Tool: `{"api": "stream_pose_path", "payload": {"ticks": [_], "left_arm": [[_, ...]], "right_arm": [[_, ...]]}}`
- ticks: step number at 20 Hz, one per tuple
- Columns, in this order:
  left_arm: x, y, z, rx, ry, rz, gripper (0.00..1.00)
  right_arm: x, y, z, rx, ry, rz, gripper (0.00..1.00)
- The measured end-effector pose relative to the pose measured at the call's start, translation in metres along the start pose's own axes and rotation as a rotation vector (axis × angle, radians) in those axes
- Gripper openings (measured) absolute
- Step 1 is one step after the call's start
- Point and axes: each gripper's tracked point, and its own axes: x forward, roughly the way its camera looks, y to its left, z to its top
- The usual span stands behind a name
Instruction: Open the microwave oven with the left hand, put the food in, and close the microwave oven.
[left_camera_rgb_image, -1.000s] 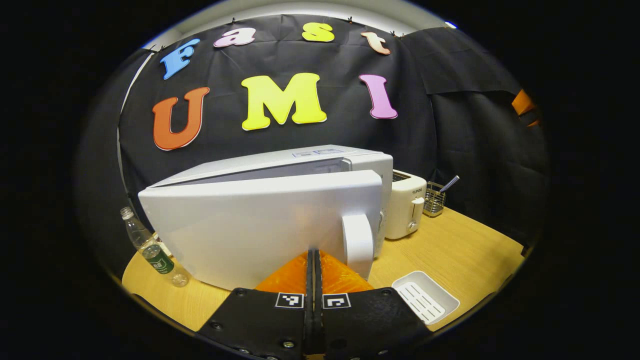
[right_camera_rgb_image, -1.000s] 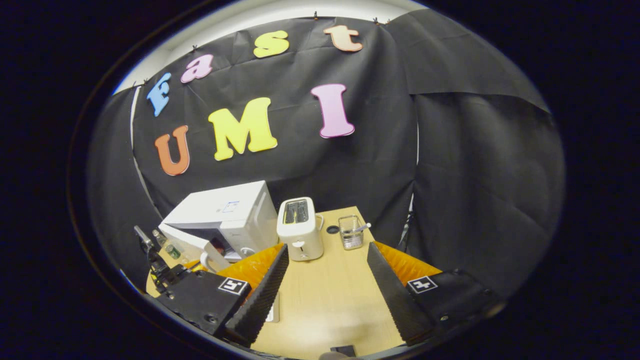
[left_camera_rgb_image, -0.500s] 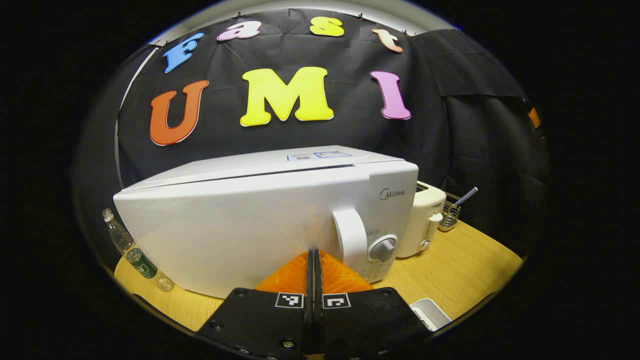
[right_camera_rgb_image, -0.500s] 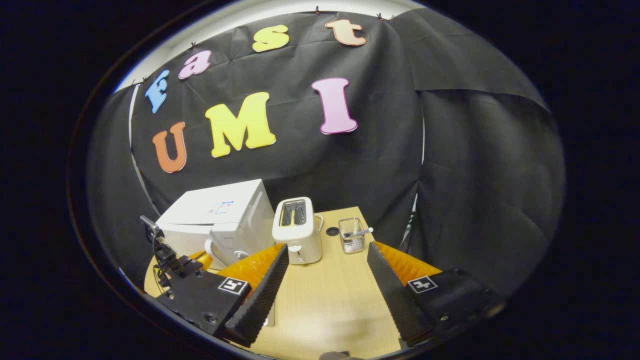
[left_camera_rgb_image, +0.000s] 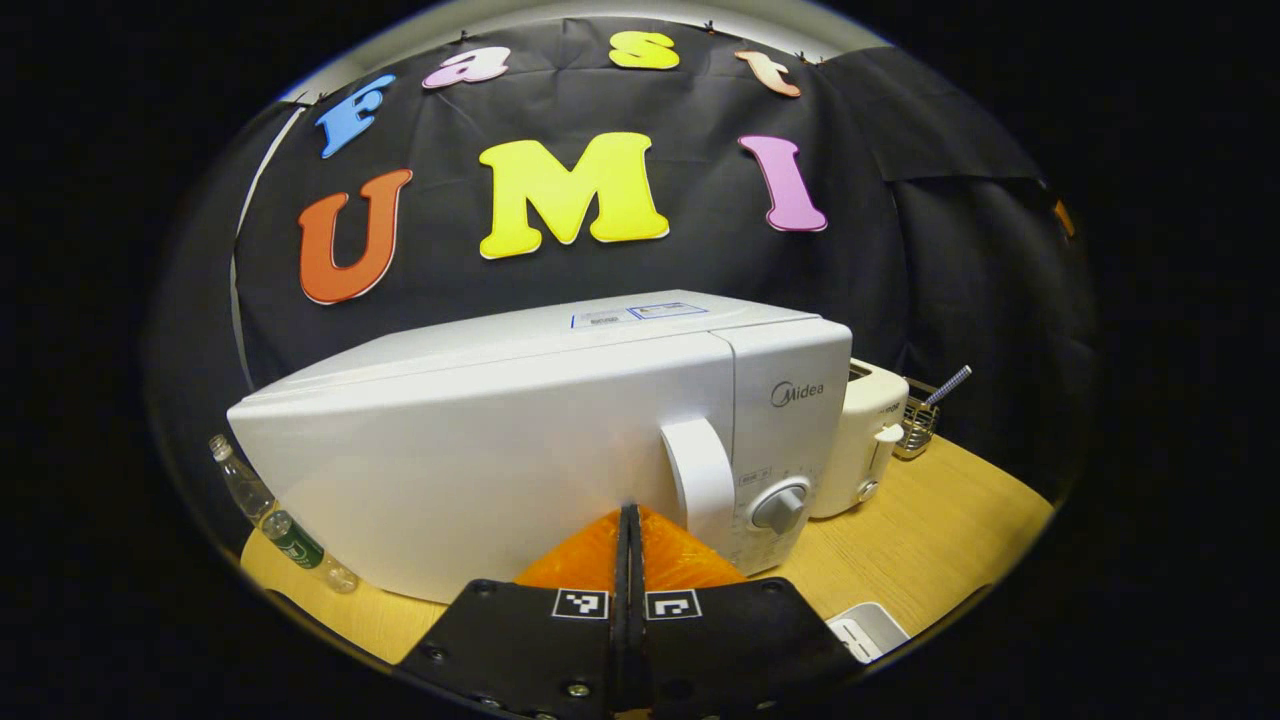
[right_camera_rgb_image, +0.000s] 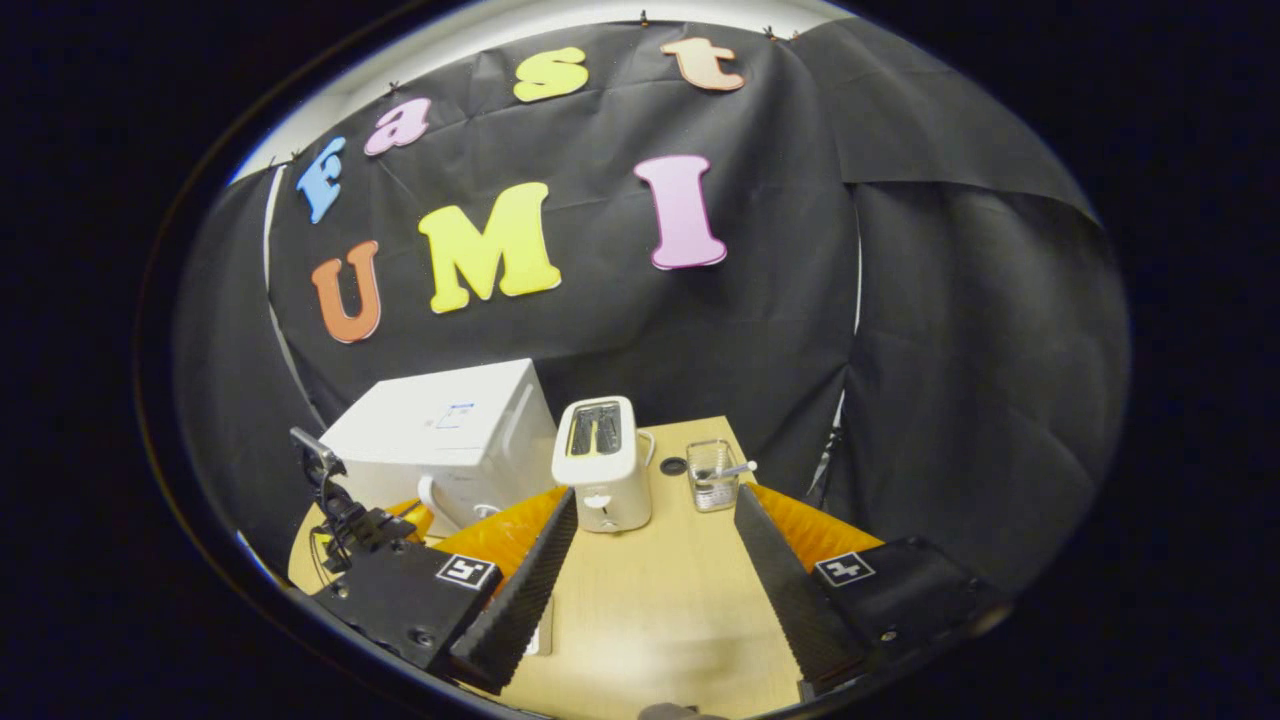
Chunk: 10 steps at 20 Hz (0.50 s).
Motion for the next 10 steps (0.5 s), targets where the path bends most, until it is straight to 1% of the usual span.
{"api": "stream_pose_path", "payload": {"ticks": [2,7,8,9,10], "left_arm": [[-0.003,0.008,-0.003,-0.015,0.009,0.019,0.00],[-0.037,0.006,-0.002,-0.009,0.004,0.049,0.00],[-0.048,0.009,-0.004,0.000,0.010,0.072,0.00],[-0.059,0.009,-0.006,0.002,0.010,0.069,0.00],[-0.065,0.004,-0.008,-0.007,0.007,0.049,0.00]], "right_arm": [[-0.003,0.002,0.000,-0.003,-0.005,0.007,1.00],[-0.011,-0.002,-0.008,0.007,-0.001,0.026,1.00],[-0.012,-0.003,-0.010,0.012,0.003,0.031,1.00],[-0.013,-0.003,-0.013,0.016,0.006,0.034,1.00],[-0.014,-0.004,-0.016,0.021,0.010,0.042,1.00]]}}
